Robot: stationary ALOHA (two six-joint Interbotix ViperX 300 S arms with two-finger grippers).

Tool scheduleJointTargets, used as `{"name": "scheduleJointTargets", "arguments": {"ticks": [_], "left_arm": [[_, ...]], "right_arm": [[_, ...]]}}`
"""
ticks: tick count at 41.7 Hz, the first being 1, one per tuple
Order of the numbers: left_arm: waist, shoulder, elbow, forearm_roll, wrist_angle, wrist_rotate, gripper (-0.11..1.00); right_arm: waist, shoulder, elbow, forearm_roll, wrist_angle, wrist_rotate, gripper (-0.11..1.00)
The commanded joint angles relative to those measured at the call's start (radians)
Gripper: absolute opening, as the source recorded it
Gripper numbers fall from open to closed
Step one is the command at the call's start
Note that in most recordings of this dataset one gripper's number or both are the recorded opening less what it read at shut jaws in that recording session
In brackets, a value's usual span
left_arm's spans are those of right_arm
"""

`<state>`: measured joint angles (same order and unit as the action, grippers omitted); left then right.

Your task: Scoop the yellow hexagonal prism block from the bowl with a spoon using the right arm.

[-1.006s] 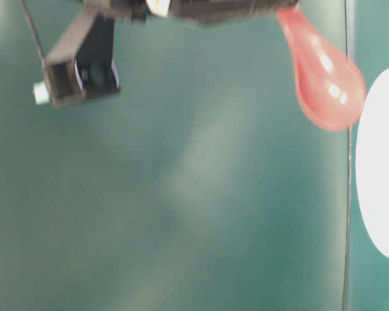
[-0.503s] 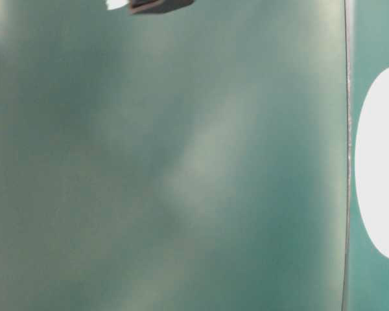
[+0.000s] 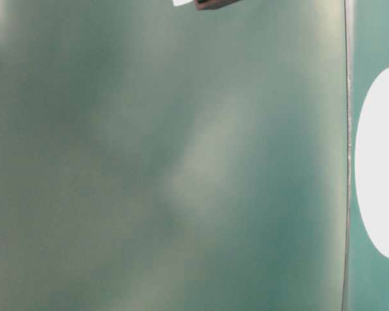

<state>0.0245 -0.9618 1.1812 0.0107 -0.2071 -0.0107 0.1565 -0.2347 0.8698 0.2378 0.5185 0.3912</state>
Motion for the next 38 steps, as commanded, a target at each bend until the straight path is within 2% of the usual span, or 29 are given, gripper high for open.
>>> {"name": "scheduleJointTargets", "arguments": {"ticks": [1,6,12,18,24,31,38], "left_arm": [[0.002,0.008,-0.029,0.002,-0.009,0.0,0.09],[0.002,0.008,-0.031,0.0,-0.008,0.0,0.09],[0.002,0.008,-0.031,0.0,-0.008,-0.002,0.09],[0.002,0.008,-0.031,0.002,-0.009,-0.002,0.09],[0.002,0.008,-0.031,0.002,-0.005,-0.002,0.09],[0.002,0.008,-0.031,0.002,-0.003,-0.003,0.09],[0.002,0.008,-0.031,0.002,-0.003,-0.003,0.09]], "right_arm": [[0.003,-0.008,-0.017,-0.005,-0.008,0.0,0.08],[0.003,-0.008,-0.017,-0.006,-0.008,0.0,0.18],[0.003,-0.008,-0.018,-0.009,-0.008,0.0,0.44],[0.003,-0.009,-0.017,-0.041,-0.008,0.0,0.58],[0.003,-0.02,-0.008,-0.143,-0.026,0.0,0.62],[0.026,-0.051,0.009,-0.273,-0.141,0.0,0.63],[0.061,-0.089,0.044,-0.334,-0.265,0.0,0.64]]}}
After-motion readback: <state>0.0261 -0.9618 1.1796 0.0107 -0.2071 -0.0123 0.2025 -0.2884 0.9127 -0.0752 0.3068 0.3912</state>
